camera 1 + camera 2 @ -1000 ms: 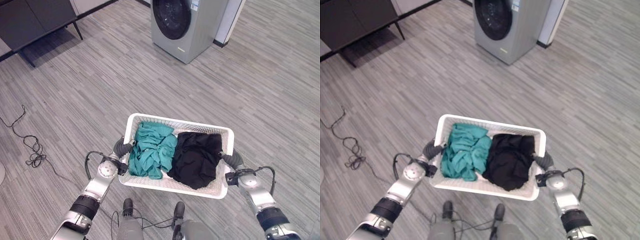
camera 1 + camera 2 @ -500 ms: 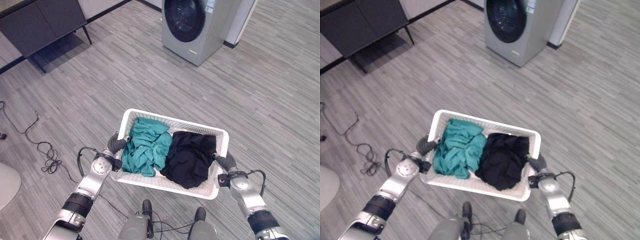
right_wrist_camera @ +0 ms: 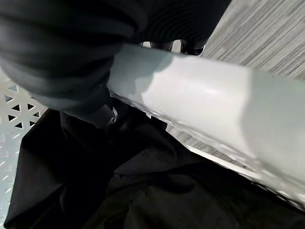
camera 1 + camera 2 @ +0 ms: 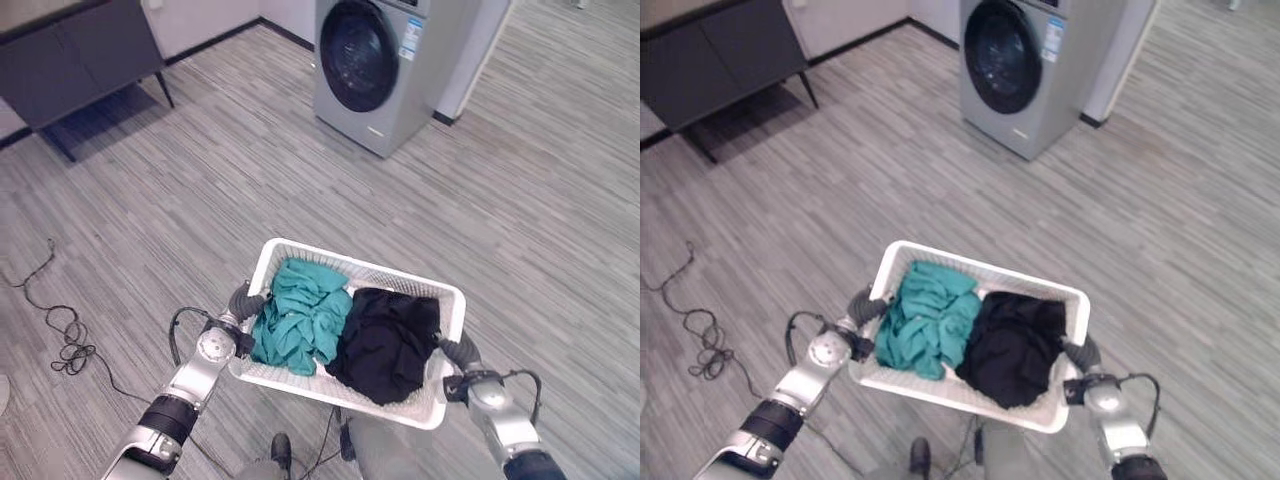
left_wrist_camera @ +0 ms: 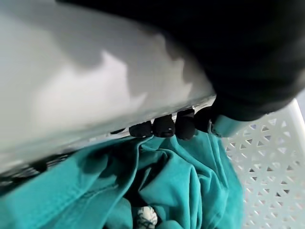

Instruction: Grab the laundry basket,head to the washer,open it,put in the laundry and shut it.

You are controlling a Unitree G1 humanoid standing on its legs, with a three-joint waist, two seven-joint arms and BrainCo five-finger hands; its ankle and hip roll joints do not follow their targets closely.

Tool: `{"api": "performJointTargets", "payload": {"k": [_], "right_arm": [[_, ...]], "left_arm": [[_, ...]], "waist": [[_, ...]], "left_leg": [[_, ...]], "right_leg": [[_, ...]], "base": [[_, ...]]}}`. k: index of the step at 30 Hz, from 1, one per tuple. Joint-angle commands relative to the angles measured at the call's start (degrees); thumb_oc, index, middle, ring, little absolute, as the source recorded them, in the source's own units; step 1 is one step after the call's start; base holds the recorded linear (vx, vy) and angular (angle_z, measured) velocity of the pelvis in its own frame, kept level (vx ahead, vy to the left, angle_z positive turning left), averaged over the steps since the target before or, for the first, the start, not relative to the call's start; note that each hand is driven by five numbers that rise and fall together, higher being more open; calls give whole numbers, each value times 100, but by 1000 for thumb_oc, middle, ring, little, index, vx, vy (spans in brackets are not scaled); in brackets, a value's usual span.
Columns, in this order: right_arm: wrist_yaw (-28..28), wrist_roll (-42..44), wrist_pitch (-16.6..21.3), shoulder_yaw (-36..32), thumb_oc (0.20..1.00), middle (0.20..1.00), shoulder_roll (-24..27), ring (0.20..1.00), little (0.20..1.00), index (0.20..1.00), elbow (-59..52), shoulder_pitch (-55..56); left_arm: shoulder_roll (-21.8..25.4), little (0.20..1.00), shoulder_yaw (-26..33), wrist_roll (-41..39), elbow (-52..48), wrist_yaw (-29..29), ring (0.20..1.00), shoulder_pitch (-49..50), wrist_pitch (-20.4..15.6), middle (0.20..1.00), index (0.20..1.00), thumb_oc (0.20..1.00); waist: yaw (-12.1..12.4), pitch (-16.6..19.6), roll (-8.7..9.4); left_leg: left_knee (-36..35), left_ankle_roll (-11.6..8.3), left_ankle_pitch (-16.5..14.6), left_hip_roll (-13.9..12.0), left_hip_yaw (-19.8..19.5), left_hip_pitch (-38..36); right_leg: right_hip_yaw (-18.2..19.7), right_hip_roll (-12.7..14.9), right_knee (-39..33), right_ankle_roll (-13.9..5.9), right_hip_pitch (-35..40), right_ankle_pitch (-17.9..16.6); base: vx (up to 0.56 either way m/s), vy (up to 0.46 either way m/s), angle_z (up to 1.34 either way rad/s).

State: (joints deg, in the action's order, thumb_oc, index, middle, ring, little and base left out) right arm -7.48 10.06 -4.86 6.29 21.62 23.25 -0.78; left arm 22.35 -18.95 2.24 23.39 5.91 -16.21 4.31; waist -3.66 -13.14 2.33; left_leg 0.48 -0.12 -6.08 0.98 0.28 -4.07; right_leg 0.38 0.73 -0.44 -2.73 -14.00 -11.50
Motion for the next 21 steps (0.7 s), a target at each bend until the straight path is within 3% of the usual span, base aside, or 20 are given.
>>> {"api": "performJointTargets", "payload": {"k": [1,4,6,8,9,10,11,12,13,15,18,21], "right_arm": [[182,155,504,-259,200,200,278,200,200,200,-468,-216],[223,148,508,-254,200,200,304,200,200,200,-489,-151],[227,151,518,-258,200,200,317,200,200,200,-504,-126],[213,194,562,-317,200,200,390,200,200,200,-518,-10],[190,243,594,-342,200,200,432,200,200,200,-502,40],[191,244,595,-345,200,200,430,200,200,200,-502,38],[157,302,610,-369,200,200,471,200,200,200,-497,30],[129,329,603,-355,200,200,497,200,200,200,-497,39],[78,335,609,-340,200,200,515,200,200,200,-484,32],[79,295,599,-266,200,200,560,200,200,200,-510,24],[82,243,568,-300,200,200,617,200,200,200,-597,126],[109,210,583,-365,200,200,693,200,200,200,-677,184]], "left_arm": [[355,200,383,28,-218,242,200,-654,-306,200,200,200],[324,200,396,73,-136,237,200,-615,-299,200,200,200],[303,200,364,70,-109,238,200,-623,-303,200,200,200],[202,200,317,24,36,279,200,-663,-335,200,200,200],[154,200,278,3,75,279,200,-679,-381,200,200,200],[156,200,276,3,77,280,200,-684,-382,200,200,200],[154,200,252,-40,89,266,200,-713,-397,200,200,200],[163,200,256,-67,66,266,200,-711,-386,200,200,200],[172,200,267,-101,43,276,200,-709,-374,200,200,200],[158,200,304,-137,38,341,200,-698,-372,200,200,200],[145,200,300,-174,-2,343,200,-725,-359,200,200,200],[180,200,335,-182,-91,318,200,-680,-373,200,200,200]], "waist": [[-87,113,-3],[-113,256,25],[-127,320,26],[-250,529,-21],[-280,554,-44],[-289,557,-21],[-313,529,77],[-267,491,146],[-194,467,232],[-107,416,304],[7,310,419],[118,284,459]], "left_leg": [[215,395,-435,354,-89,-122],[34,380,-587,371,-37,-494],[3,370,-636,352,-37,-573],[147,192,-822,81,-47,-831],[1095,-141,-451,-205,201,-601],[1124,-144,-436,-184,190,-564],[2126,-300,-71,-444,440,-135],[2885,-325,148,-660,622,143],[3504,-299,314,-701,688,436],[4008,-220,419,-846,806,716],[3898,-117,292,-1312,984,1288],[2463,-194,300,-1317,736,1420]], "right_leg": [[-158,118,168,-604,-470,351],[-590,171,121,-583,-340,266],[-646,170,140,-538,-271,282],[-708,24,530,-388,-206,505],[-895,-72,587,-272,134,671],[-898,-50,565,-267,126,640],[-952,-45,499,-188,332,677],[-965,-97,460,-64,528,770],[-990,-103,388,57,659,798],[-957,-185,333,187,903,978],[-970,-131,307,197,1211,1138],[-816,-90,243,123,1418,1235]], "base": [[225,-48,-6],[289,-75,-7],[270,-85,22],[483,-212,18],[317,-202,19],[252,-263,35],[125,-220,31],[182,-297,31],[185,-237,13],[182,-175,-29],[179,-68,-18],[184,67,-2]]}}
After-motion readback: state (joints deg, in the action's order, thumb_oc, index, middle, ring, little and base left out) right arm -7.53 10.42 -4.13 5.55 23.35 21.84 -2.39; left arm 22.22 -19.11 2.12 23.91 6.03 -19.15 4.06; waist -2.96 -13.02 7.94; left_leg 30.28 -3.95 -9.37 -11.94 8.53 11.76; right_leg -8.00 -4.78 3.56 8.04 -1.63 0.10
